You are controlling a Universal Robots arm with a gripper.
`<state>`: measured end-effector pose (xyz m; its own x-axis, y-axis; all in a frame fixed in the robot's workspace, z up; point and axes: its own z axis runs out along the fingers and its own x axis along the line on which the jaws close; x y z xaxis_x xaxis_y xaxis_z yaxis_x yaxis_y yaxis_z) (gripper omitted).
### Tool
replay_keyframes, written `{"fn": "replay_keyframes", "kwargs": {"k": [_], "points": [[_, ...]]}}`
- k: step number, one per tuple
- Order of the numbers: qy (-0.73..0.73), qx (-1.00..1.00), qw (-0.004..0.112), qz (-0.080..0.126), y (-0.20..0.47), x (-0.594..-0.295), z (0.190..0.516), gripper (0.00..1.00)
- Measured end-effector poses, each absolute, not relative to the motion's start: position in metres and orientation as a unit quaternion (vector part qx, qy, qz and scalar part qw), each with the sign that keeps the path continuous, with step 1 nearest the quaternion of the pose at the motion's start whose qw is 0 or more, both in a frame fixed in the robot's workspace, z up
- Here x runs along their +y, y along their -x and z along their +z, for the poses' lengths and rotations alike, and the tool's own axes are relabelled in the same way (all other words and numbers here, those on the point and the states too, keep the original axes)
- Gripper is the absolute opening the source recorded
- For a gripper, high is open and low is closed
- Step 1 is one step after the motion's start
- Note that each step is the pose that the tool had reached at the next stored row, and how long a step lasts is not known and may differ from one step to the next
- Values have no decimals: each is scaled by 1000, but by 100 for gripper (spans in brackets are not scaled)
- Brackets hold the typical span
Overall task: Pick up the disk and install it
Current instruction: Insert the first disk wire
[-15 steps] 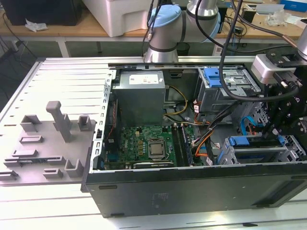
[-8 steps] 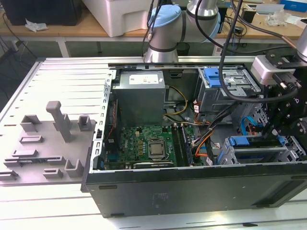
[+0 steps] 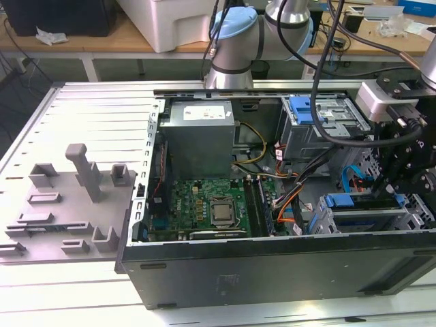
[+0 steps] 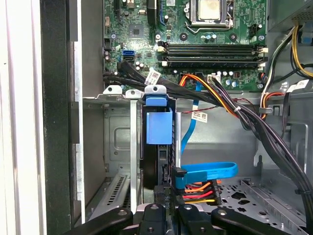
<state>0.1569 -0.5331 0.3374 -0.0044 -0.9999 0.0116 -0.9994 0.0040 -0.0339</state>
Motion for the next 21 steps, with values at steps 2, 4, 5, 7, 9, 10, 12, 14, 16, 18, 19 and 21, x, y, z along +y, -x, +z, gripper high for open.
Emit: {"fn": "replay_keyframes", "kwargs": {"k": [2, 4, 5, 7, 9, 10, 12, 14, 16, 18, 19, 21], "points": [[706, 708, 8, -16, -157, -533, 337, 17], [706, 708, 8, -16, -157, -533, 337, 17], [706, 708, 8, -16, -157, -533, 337, 17], [705, 708, 8, -16, -157, -533, 337, 18], [706, 708, 8, -16, -157, -533, 337, 18], [705, 708, 8, -16, -157, -533, 337, 24], [706, 708, 8, -16, -157, -533, 337, 30], [705, 708, 8, -16, -157, -533, 337, 36], [705, 708, 8, -16, -157, -533, 339, 36], [705, 709, 8, -16, -157, -533, 345, 36], [705, 709, 8, -16, -157, -533, 349, 36], [706, 708, 8, -16, -157, -532, 353, 36]]}}
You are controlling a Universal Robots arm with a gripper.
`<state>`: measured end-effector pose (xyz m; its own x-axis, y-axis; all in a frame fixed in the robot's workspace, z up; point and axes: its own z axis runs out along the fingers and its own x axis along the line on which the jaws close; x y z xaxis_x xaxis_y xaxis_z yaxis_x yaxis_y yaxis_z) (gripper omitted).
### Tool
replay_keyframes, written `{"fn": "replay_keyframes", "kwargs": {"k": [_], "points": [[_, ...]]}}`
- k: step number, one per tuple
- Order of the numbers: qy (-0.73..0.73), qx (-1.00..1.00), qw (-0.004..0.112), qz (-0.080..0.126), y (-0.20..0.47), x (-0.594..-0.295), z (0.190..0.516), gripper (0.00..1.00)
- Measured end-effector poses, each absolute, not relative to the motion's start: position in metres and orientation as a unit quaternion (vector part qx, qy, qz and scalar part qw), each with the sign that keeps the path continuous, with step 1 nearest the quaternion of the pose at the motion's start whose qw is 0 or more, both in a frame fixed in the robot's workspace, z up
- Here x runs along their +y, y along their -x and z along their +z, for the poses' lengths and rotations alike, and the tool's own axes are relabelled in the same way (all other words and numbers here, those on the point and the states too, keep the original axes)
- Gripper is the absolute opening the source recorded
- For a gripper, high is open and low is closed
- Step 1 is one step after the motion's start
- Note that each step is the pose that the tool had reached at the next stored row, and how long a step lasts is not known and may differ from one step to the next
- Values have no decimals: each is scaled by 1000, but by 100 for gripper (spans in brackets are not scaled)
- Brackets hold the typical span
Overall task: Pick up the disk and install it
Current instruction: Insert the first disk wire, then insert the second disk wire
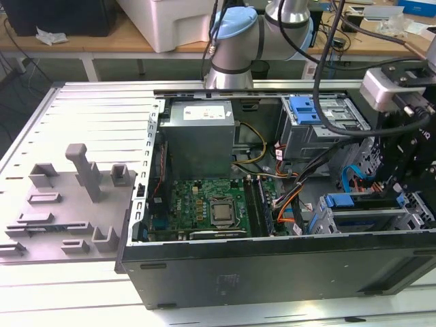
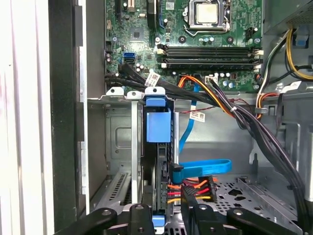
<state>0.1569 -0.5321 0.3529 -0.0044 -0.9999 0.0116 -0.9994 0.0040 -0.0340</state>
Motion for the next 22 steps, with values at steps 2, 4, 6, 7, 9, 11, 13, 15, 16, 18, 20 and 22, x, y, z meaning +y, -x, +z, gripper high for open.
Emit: {"fn": "replay_keyframes", "kwargs": {"k": [2, 4, 6, 7, 9, 11, 13, 15, 16, 18, 20, 22], "points": [[705, 708, 8, -16, -157, -532, 357, 36], [705, 708, 8, -16, -157, -531, 365, 36], [705, 708, 7, -17, -157, -529, 372, 36], [705, 708, 7, -17, -157, -529, 374, 36], [706, 708, 7, -17, -157, -528, 379, 36], [706, 708, 7, -18, -155, -527, 381, 36], [706, 708, 6, -18, -152, -526, 382, 36], [705, 708, 6, -19, -148, -525, 383, 36], [705, 708, 6, -20, -147, -525, 383, 36], [706, 708, 5, -20, -147, -525, 383, 36], [705, 708, 5, -20, -147, -524, 383, 36], [706, 708, 5, -20, -147, -524, 383, 36]]}}
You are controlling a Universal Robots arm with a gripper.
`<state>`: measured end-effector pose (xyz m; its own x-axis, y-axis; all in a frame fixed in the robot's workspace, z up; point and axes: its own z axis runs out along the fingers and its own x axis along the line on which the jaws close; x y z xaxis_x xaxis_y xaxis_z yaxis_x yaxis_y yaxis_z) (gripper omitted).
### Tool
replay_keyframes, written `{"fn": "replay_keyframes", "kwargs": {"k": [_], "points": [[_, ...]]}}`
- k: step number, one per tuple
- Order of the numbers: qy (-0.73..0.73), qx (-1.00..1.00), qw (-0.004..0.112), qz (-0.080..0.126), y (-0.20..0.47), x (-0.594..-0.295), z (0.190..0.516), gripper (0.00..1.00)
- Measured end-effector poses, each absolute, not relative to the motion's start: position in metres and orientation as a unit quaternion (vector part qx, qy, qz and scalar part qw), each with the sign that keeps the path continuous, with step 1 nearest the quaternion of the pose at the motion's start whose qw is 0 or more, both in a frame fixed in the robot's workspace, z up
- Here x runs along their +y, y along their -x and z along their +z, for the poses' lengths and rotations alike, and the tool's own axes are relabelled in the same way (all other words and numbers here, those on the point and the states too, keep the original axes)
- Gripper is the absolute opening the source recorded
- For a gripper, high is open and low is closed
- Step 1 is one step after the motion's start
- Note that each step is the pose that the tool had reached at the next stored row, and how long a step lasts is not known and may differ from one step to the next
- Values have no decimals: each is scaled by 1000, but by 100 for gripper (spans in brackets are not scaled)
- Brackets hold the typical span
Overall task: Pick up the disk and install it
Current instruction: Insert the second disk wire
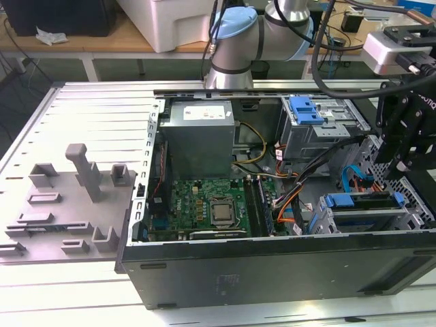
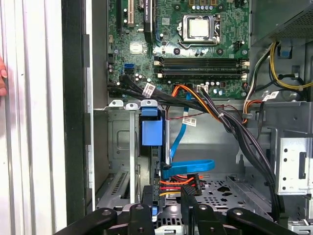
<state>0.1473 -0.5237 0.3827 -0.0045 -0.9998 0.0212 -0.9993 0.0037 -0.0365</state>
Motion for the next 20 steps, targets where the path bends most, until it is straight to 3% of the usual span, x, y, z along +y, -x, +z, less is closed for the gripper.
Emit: {"fn": "replay_keyframes", "kwargs": {"k": [20], "points": [[706, 708, 5, -20, -140, -523, 373, 36]]}}
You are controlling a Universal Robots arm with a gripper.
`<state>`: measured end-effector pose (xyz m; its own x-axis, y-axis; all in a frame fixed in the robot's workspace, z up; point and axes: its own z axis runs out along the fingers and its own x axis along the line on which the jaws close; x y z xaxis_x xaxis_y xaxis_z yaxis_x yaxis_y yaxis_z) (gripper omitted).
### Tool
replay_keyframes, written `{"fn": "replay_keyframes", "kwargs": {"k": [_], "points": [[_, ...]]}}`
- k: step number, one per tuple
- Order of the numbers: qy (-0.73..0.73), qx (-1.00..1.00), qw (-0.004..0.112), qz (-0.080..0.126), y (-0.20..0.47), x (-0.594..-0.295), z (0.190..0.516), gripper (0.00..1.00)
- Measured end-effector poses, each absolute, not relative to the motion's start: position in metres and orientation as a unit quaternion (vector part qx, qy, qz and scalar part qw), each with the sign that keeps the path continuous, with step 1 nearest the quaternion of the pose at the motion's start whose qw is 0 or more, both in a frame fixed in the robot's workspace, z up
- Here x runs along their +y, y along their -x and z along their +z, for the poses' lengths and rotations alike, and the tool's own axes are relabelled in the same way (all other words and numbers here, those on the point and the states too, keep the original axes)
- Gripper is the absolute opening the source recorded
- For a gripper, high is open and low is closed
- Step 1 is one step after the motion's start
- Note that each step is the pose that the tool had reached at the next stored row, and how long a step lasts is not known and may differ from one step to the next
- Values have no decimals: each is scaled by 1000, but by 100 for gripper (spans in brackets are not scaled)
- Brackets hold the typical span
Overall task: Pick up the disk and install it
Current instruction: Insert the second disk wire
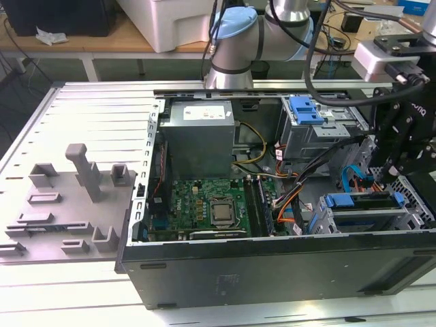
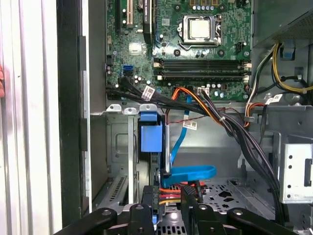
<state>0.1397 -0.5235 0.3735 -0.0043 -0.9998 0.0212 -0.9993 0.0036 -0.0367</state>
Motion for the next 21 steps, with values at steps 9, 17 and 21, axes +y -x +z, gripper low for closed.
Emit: {"fn": "replay_keyframes", "kwargs": {"k": [9, 17, 21], "points": [[706, 708, 5, -21, -133, -523, 365, 36], [706, 708, 6, -21, -133, -523, 359, 36], [706, 708, 7, -19, -134, -527, 358, 36]]}}
